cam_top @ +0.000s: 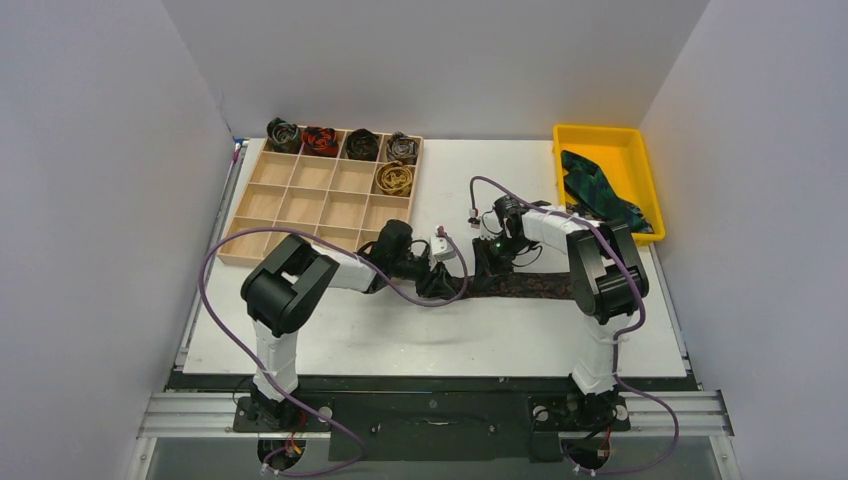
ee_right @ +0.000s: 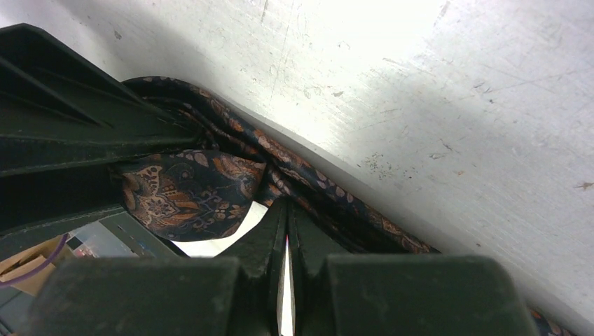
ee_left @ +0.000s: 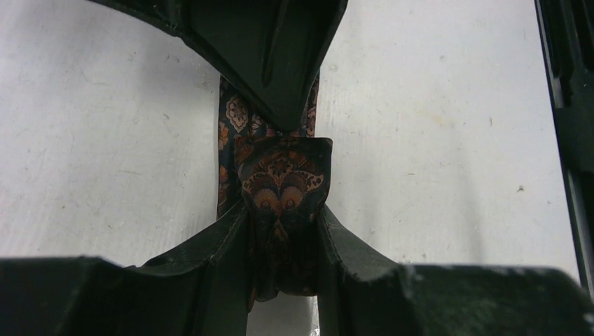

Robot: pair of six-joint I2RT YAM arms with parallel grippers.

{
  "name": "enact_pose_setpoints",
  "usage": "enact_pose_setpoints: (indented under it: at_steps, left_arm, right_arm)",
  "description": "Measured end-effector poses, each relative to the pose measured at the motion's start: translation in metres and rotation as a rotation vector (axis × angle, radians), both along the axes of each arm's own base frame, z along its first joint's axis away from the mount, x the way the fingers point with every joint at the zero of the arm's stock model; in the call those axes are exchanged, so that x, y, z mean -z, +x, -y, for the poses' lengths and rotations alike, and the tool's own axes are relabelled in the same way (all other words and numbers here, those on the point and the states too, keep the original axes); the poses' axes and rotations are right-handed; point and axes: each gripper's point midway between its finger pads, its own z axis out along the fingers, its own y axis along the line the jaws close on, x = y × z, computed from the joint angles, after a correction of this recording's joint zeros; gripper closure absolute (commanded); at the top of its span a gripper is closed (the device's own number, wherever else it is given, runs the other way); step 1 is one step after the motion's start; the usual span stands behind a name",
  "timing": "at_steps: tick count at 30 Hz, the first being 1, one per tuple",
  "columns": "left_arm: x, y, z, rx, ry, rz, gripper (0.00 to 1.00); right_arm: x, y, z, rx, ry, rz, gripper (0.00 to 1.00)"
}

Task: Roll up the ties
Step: Roll the tie at the center of the board.

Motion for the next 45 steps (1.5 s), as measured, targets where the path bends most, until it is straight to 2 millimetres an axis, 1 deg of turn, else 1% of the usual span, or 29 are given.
enact_pose_setpoints:
  at_steps: [6,14,24,33,34,38,39,41,45]
  left_arm:
    - [0.004,-0.002,-0.001,0.084,0.04,0.08,0.97]
    - [0.006,-0.007,0.001,0.142,0.069,0.168,0.99]
    - [0.006,-0.009,0.006,0.166,0.102,0.189,0.99]
    - [0.007,-0.015,0.014,0.195,0.115,0.212,0.99]
    - [0.007,-0.015,0.015,0.197,0.115,0.211,0.99]
    - [0.007,-0.014,0.018,0.202,0.113,0.212,0.99]
    - [0.008,-0.014,0.018,0.203,0.113,0.211,0.99]
    - [0.008,-0.014,0.019,0.206,0.112,0.209,0.99]
    - [0.008,-0.014,0.019,0.207,0.112,0.207,0.99]
  right_arm:
    - [0.0,0.0,0.0,-0.017,0.004,0.008,1.0]
    - [0.001,-0.001,0.001,-0.056,0.012,0.026,1.0]
    - [0.0,-0.005,0.007,-0.105,0.007,0.038,1.0]
    - [-0.001,-0.011,0.013,-0.139,-0.008,0.037,1.0]
    - [-0.001,-0.012,0.014,-0.139,-0.006,0.036,0.99]
    - [-0.005,-0.012,0.018,-0.115,0.014,0.018,0.88]
    - [-0.006,-0.011,0.019,-0.109,0.019,0.015,0.81]
    - [-0.011,-0.01,0.019,-0.101,0.035,0.02,0.74]
    - [-0.03,-0.008,0.013,-0.087,0.094,0.046,0.7]
